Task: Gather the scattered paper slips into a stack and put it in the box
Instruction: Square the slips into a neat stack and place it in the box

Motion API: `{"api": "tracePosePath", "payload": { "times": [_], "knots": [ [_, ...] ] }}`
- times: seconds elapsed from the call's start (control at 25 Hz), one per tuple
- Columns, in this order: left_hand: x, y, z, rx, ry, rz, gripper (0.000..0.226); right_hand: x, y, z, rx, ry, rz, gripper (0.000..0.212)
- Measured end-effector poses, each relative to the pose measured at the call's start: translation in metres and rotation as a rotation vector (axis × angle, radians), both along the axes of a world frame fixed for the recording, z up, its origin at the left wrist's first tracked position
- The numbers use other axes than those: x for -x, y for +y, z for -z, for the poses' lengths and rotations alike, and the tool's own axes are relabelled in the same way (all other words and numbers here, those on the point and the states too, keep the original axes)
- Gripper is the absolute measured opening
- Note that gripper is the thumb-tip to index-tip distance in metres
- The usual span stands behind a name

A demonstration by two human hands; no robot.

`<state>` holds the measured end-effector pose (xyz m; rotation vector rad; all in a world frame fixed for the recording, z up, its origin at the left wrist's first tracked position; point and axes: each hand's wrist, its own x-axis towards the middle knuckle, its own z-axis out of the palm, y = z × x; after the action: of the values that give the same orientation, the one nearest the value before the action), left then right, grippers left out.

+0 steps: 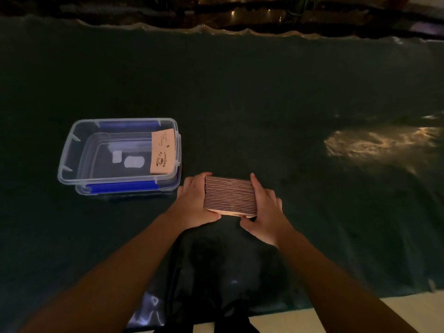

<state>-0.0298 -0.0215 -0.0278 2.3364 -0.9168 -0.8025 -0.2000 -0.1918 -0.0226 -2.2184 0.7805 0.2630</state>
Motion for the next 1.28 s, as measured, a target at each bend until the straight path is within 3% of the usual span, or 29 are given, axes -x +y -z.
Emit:
{"api": "tracePosePath", "payload": {
  "times": [0.12,0.36,0.48,0.64,0.84,1.0,1.16,1.28],
  "knots": [
    [-0.002,-0.001,-0.006,0.009,-0.072,0.044,0.106,0.002,-0.006,0.002,0.014,0.048,-0.017,0.129],
    [0.000,-0.002,-0.007,0.007,-0.121,0.057,0.108,-0.003,-0.009,0.002,0.047,0.009,-0.024,0.122],
    [0.000,0.000,0.000,-0.051,-0.149,0.096,0.111,0.000,-0.007,0.007,0.091,-0.029,-0.039,0.110],
    [-0.003,0.000,0.000,0.019,-0.148,0.068,0.106,-0.005,-0.008,0.002,0.047,-0.093,0.030,0.095],
    [-0.008,0.008,-0.002,0.069,-0.014,0.045,0.113,-0.007,-0.009,-0.004,-0.107,-0.080,0.028,0.115],
    [-0.010,0.003,0.000,0.087,-0.037,0.065,0.104,-0.013,-0.013,-0.004,-0.099,-0.084,0.035,0.106],
    [-0.016,0.009,0.005,0.055,0.014,0.102,0.107,-0.013,-0.022,-0.005,-0.134,-0.032,-0.032,0.116],
    [-0.017,0.010,0.007,0.050,0.011,0.111,0.102,-0.011,-0.024,-0.003,-0.144,-0.035,-0.034,0.106]
  ]
}}
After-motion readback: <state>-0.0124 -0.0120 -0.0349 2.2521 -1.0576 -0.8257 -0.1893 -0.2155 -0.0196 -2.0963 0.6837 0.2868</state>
